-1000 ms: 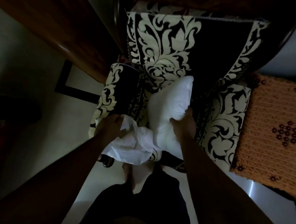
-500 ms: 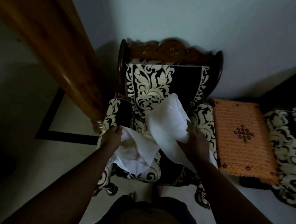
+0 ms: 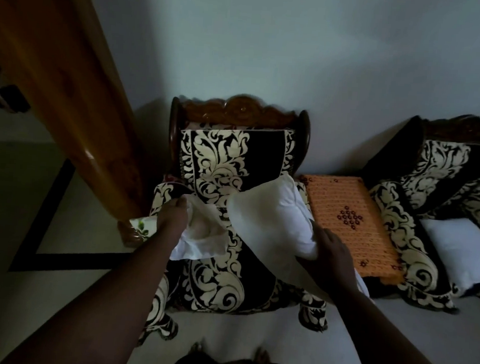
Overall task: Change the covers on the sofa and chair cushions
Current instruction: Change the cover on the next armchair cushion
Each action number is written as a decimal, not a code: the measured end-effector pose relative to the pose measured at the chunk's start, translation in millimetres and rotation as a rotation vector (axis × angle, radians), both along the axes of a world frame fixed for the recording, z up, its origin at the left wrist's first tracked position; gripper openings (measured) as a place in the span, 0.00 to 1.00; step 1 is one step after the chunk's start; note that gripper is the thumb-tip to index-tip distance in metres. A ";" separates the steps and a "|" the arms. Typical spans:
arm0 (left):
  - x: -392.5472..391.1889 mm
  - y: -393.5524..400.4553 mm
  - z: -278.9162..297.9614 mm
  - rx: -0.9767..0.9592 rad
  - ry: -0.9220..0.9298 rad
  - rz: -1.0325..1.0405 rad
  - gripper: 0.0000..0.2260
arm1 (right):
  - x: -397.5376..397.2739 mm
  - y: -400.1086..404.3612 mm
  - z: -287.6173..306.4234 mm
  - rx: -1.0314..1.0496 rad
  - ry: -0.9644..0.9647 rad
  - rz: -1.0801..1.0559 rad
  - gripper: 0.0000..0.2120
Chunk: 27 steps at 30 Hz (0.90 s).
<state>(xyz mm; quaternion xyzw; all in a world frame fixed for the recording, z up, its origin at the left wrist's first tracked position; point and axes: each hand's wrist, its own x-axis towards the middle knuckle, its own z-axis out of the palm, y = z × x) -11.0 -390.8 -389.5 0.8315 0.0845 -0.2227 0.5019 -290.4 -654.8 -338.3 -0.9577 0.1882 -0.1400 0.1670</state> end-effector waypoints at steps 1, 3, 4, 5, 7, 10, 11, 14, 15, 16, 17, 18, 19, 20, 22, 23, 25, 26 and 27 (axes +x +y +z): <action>-0.8 -4.4 3.5 0.017 -0.019 -0.042 0.19 | -3.3 0.1 3.9 -0.001 -0.011 0.020 0.43; -3.2 -12.7 12.4 0.032 -0.064 -0.096 0.19 | -14.3 -6.2 8.9 -0.052 -0.030 0.056 0.40; -5.6 -16.6 19.0 0.056 -0.099 -0.107 0.18 | -20.8 -9.7 11.5 -0.049 -0.039 0.090 0.39; -7.9 -19.3 24.6 0.079 -0.127 -0.108 0.18 | -26.9 -11.0 13.9 -0.047 -0.054 0.113 0.38; -9.6 -24.2 27.2 0.123 -0.177 -0.128 0.19 | -43.1 -16.2 17.0 -0.058 -0.121 0.132 0.37; -13.2 -32.6 26.5 0.157 -0.187 -0.118 0.20 | -63.9 -32.3 22.6 -0.057 -0.199 0.155 0.34; -19.3 -38.4 30.8 0.156 -0.195 -0.110 0.20 | -70.8 -37.8 25.3 -0.054 -0.225 0.173 0.33; -38.1 -58.8 44.6 0.140 -0.231 -0.136 0.20 | -84.7 -49.1 34.6 -0.038 -0.274 0.230 0.33; -43.5 -66.0 47.6 0.117 -0.241 -0.149 0.20 | -88.3 -52.2 36.9 -0.033 -0.279 0.249 0.34; -50.2 -73.0 51.1 0.099 -0.249 -0.158 0.20 | -92.1 -55.6 39.0 -0.034 -0.280 0.264 0.34; -56.2 -78.5 55.0 0.085 -0.247 -0.164 0.20 | -94.6 -57.9 39.6 -0.042 -0.283 0.277 0.34; -61.8 -82.4 59.8 0.073 -0.248 -0.168 0.20 | -95.6 -59.9 39.4 -0.049 -0.288 0.285 0.33; -67.8 -86.8 65.2 0.058 -0.256 -0.168 0.20 | -97.1 -62.9 39.5 -0.048 -0.294 0.289 0.32; -73.2 -90.3 70.1 0.036 -0.261 -0.166 0.19 | -98.3 -65.4 40.4 -0.044 -0.298 0.290 0.31; -82.4 -96.9 78.2 0.000 -0.288 -0.216 0.17 | -99.2 -71.0 38.8 -0.048 -0.288 0.287 0.33; -86.3 -100.1 80.5 -0.002 -0.304 -0.262 0.16 | -98.0 -73.1 37.2 -0.053 -0.264 0.289 0.35; -97.6 -109.9 86.1 0.000 -0.321 -0.347 0.16 | -93.6 -75.0 34.4 -0.064 -0.161 0.302 0.41; -104.5 -116.2 90.2 0.001 -0.318 -0.381 0.17 | -89.8 -74.1 34.4 -0.075 -0.096 0.316 0.45; -110.8 -122.5 94.4 0.004 -0.328 -0.419 0.18 | -84.9 -72.4 33.4 -0.091 -0.045 0.333 0.48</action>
